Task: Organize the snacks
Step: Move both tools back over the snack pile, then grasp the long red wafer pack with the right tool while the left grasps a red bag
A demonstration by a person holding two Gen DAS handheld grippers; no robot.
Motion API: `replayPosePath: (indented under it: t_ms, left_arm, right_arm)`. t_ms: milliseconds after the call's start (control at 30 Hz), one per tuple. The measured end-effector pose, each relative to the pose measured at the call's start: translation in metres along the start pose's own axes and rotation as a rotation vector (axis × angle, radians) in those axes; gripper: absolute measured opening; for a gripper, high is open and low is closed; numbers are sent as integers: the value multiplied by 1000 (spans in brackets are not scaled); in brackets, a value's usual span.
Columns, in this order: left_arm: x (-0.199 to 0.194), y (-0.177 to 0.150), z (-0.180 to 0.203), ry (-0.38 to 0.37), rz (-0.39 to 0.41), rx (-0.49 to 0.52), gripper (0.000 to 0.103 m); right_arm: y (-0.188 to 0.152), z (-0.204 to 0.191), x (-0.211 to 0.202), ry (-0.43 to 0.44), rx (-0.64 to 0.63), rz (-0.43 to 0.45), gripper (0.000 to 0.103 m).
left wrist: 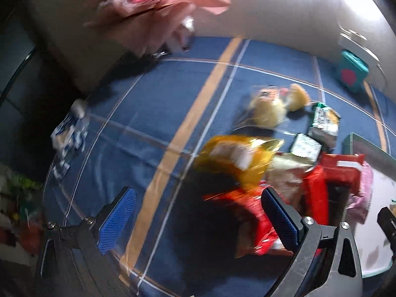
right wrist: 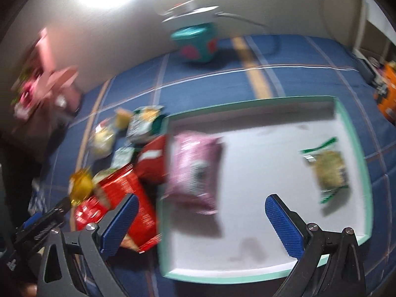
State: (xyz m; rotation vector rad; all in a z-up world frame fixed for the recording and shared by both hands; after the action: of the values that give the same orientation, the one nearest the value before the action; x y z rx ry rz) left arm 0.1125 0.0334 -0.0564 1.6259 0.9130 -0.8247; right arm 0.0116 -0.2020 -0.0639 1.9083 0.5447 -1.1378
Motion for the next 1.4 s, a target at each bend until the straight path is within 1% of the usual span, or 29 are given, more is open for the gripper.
replayPosePath:
  t_ms: [100, 200, 267, 400, 533, 667, 767, 900, 1100, 1167, 1233, 1300, 1333, 1367, 1400]
  left_arm:
    - [-1, -6, -13, 9, 2, -52, 101]
    - [-7, -4, -24, 9, 40, -96, 101]
    - [-12, 0, -31, 5, 66, -123, 102]
    - [-15, 3, -32, -31, 71, -148, 102]
    - [-7, 2, -25, -77, 45, -140, 102]
    - [0, -1, -18, -103, 19, -141, 102]
    - [12, -5, -10, -146, -28, -154, 102]
    - [26, -10, 0, -203, -89, -188, 102]
    - [36, -14, 16, -231, -140, -174, 102]
    - [40, -16, 23, -258, -166, -180, 102]
    - [43, -18, 26, -284, -185, -204, 99]
    - [45, -20, 28, -312, -199, -228, 87]
    - [45, -20, 28, -319, -202, -236, 77]
    - [46, -20, 27, -322, -202, -240, 72]
    - [46, -20, 27, -321, -203, -242, 69]
  right_arm:
    - [-10, -28, 6, 30, -60, -24, 103]
    - [-18, -47, 12, 49, -99, -44, 103]
    - [-20, -55, 14, 48, -125, -46, 103]
    - [-20, -60, 14, 61, -142, -45, 103]
    - [-19, -61, 19, 95, -126, -67, 103]
    - [-20, -63, 24, 97, -131, -81, 103]
    - [-21, -66, 30, 98, -152, -90, 103]
    - [-24, -63, 38, 74, -149, -114, 103]
    - [-25, -58, 43, 75, -113, -128, 103]
    - [-24, -59, 44, 77, -113, -123, 103]
    - [-24, -59, 43, 85, -117, -120, 101]
    - [-22, -60, 42, 101, -120, -111, 97]
    - [-22, -64, 43, 111, -125, -109, 94]
    - [-22, -67, 43, 123, -134, -106, 92]
    - [-21, -70, 43, 133, -147, -100, 91]
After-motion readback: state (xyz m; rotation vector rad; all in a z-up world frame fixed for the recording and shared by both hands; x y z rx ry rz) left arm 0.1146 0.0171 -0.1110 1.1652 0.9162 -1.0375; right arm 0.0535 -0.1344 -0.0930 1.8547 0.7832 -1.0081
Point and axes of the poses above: each gripper's, at about its wrist camera, not at the fingertips, and x roughly the way its jaws point, z to its right, y to its top, the point moved 7 cm from there along x, roughly the way its jaws point, and after that the axes turned 2 degrees about z, right-handed, at the moved point
